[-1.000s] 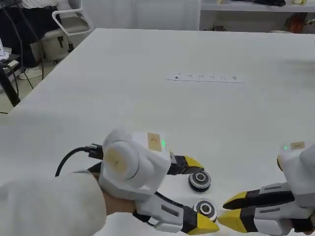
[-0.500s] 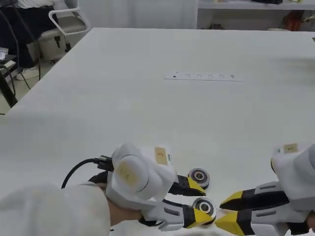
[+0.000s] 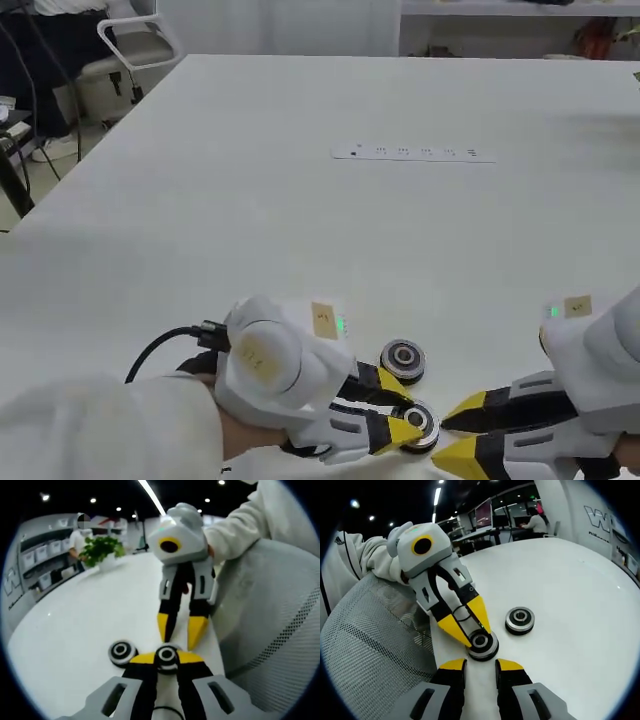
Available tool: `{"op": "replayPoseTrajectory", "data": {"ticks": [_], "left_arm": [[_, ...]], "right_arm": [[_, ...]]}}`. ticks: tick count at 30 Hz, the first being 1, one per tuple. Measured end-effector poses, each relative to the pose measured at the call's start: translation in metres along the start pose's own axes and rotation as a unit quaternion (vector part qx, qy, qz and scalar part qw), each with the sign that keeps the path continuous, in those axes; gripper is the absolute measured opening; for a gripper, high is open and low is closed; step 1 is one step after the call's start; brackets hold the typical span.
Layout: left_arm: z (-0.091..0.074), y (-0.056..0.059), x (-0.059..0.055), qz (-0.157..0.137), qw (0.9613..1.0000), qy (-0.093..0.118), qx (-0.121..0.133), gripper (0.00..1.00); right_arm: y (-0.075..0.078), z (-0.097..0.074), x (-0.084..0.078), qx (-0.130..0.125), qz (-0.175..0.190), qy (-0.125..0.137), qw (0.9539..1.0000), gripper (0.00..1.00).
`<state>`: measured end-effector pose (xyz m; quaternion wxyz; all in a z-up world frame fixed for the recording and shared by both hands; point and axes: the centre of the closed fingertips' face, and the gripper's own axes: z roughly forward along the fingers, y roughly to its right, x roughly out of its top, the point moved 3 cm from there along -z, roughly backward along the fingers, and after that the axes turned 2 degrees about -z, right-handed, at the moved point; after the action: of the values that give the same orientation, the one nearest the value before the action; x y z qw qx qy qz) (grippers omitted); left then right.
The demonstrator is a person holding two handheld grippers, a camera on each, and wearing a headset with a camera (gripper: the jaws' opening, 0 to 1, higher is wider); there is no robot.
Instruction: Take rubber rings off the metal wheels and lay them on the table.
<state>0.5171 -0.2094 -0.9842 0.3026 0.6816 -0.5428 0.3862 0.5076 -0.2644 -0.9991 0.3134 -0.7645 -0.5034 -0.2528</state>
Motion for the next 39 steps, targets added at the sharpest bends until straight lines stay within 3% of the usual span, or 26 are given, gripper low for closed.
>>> {"op": "replayPoseTrajectory", "data": {"ticks": [16, 19, 21, 27, 33, 39], "left_arm": [[0.002, 0.000, -0.001, -0.005, 1.0000, 0.005, 0.001, 0.14], [0.002, 0.000, -0.001, -0.006, 1.0000, 0.006, 0.002, 0.14], [0.002, 0.000, -0.001, -0.008, 0.9999, 0.006, 0.002, 0.14], [0.002, 0.000, -0.001, -0.014, 0.9998, 0.011, 0.003, 0.14], [0.002, 0.000, -0.001, -0.013, 0.9998, 0.011, 0.004, 0.13], [0.002, 0.000, -0.001, -0.016, 0.9998, 0.011, 0.005, 0.13]], "right_arm": [[0.002, 0.004, 0.004, -0.013, -0.069, 0.009, 0.9975, 0.18], [0.003, 0.003, 0.003, -0.014, -0.077, 0.005, 0.9969, 0.15], [0.006, 0.001, 0.000, -0.023, -0.099, -0.008, 0.9948, 0.07], [0.007, 0.002, 0.000, -0.027, -0.091, -0.008, 0.9955, 0.00], [0.012, 0.001, -0.001, -0.033, -0.011, -0.013, 0.9993, 0.00], [0.018, -0.007, 0.008, -0.033, 0.072, 0.026, 0.9965, 0.00]]}}
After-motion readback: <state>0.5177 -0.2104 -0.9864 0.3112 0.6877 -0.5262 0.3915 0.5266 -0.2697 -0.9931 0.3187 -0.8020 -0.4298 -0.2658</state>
